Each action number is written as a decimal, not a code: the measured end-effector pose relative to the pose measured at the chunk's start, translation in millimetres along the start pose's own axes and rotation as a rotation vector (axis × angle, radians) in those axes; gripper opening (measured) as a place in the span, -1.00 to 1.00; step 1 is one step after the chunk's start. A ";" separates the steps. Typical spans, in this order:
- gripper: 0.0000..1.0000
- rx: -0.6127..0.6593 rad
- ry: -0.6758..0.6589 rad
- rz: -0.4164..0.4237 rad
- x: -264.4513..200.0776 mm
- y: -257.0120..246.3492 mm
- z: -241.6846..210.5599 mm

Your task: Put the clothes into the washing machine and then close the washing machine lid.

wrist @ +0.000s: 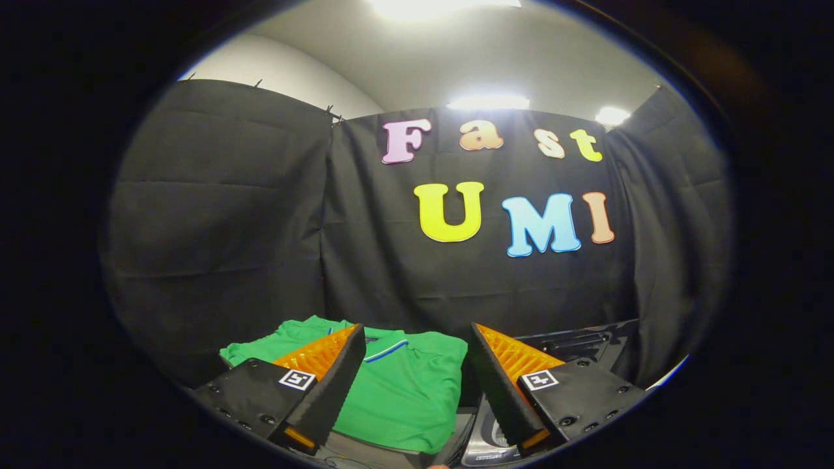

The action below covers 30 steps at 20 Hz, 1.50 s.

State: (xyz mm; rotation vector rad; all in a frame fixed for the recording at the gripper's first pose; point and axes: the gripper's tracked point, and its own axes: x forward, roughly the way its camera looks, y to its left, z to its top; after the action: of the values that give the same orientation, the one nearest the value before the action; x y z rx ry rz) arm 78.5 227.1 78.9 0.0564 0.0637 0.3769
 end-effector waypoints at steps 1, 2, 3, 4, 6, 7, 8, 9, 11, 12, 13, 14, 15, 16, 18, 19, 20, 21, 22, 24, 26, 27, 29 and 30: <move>0.97 0.001 0.009 0.008 4.3 6.7 -0.6; 0.97 0.001 0.020 0.017 8.3 14.0 -0.7; 0.97 0.001 0.033 0.024 12.3 20.4 -3.9; 0.97 0.003 0.047 0.032 16.4 26.9 -5.7; 0.97 0.008 0.075 0.046 24.0 39.5 -10.5; 0.97 0.009 0.094 0.053 27.7 45.4 -13.1; 0.98 0.010 0.108 0.057 31.9 50.9 -15.9; 0.98 0.010 0.121 0.058 35.8 55.1 -19.0; 0.97 0.014 0.157 0.055 45.9 62.6 -27.3; 0.97 0.018 0.178 0.055 51.6 67.2 -31.2; 0.97 0.021 0.200 0.059 56.9 71.0 -36.1; 0.97 0.017 0.227 0.059 62.6 74.6 -41.5; 0.98 0.015 0.257 0.061 66.6 78.7 -48.0; 0.98 0.019 0.276 0.067 71.4 82.5 -52.4; 0.98 0.033 0.321 0.074 80.7 91.4 -62.3; 0.98 0.042 0.352 0.072 84.8 93.6 -70.2; 0.98 0.051 0.382 0.075 88.6 96.4 -76.4; 0.97 0.063 0.404 0.077 90.9 100.9 -81.5; 0.95 0.067 0.423 0.078 94.6 103.3 -86.4; 0.93 0.061 0.455 0.081 99.7 107.6 -94.1; 0.93 0.041 0.483 0.082 104.8 111.1 -100.8; 0.93 0.032 0.495 0.083 108.3 112.8 -103.6; 0.93 0.014 0.528 0.078 112.0 116.3 -112.9; 0.94 0.009 0.540 0.081 114.7 119.0 -117.3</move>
State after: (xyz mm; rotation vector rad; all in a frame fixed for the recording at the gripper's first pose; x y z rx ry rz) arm 132.9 385.0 -35.9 -0.0356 0.5985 0.4647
